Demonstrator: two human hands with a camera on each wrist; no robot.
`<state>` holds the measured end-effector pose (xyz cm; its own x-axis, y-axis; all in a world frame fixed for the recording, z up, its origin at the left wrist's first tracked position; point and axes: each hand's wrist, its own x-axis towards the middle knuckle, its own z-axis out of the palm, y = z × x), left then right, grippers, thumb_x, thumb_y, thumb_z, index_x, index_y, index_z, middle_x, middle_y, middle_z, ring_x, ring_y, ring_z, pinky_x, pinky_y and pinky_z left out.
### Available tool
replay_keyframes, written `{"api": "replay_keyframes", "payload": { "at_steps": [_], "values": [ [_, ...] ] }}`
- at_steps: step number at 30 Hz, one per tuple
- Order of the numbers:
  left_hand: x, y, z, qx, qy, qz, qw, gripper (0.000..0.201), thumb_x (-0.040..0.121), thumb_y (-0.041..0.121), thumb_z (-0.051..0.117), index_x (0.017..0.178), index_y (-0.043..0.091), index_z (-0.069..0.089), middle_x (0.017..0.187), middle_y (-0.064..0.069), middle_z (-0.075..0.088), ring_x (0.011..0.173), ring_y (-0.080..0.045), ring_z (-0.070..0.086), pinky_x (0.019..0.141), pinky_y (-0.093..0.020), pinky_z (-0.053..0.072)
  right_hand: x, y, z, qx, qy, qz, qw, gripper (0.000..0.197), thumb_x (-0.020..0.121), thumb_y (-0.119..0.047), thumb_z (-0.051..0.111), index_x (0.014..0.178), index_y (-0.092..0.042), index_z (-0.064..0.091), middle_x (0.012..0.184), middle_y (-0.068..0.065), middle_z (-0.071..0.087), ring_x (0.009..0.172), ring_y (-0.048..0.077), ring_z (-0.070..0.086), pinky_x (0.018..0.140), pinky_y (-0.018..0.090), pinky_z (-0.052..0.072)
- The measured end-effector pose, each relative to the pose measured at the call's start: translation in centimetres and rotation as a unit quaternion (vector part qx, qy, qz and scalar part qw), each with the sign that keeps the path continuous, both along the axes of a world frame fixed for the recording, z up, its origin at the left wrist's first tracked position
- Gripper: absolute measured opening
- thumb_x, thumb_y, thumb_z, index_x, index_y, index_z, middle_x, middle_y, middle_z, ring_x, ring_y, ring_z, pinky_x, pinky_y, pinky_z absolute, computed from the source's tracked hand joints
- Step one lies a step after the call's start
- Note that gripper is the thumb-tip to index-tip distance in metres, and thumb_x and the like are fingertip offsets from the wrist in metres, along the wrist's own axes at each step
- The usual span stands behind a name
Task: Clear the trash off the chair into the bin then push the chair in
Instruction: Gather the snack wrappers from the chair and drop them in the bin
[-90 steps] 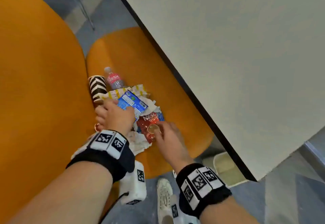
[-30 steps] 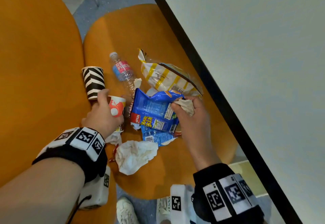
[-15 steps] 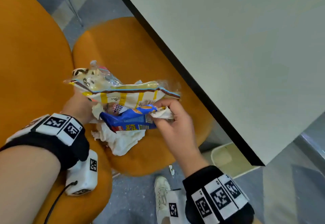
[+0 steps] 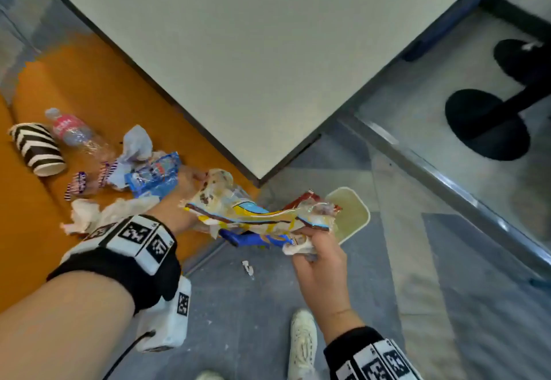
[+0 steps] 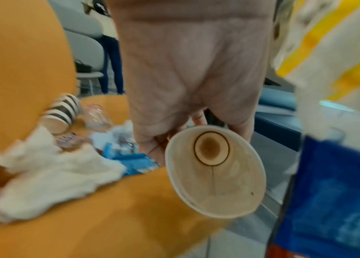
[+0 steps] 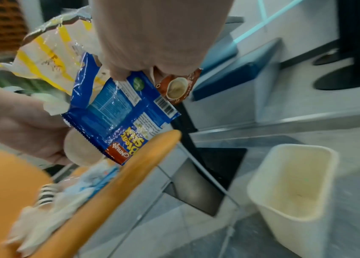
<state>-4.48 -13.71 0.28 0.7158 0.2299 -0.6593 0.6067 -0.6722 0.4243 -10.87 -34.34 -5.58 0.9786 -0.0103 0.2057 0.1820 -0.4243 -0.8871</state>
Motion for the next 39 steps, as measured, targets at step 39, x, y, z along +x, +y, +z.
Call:
{"api": "replay_keyframes", "payload": {
  "at_steps": [39],
  "values": [
    [8.1,-25.4,-29.2,-0.025,0.277,-0.04,0.96,0.022,0.084,0.021,0.057,0.091,0.0,0.063,0.096,-0.026,0.067,0.079,-0.028,0.057,0.069,-0.032,0.044,14.9,-21.4,-24.6,-0.464,0.242,0.177,0.833,0.034,0.076,-0.002,0.069,0.107,-0.015,0.065,0.11,0.011,0.06,0.106,0.032,0.052,0.089,0.038,0.046]
  ]
}}
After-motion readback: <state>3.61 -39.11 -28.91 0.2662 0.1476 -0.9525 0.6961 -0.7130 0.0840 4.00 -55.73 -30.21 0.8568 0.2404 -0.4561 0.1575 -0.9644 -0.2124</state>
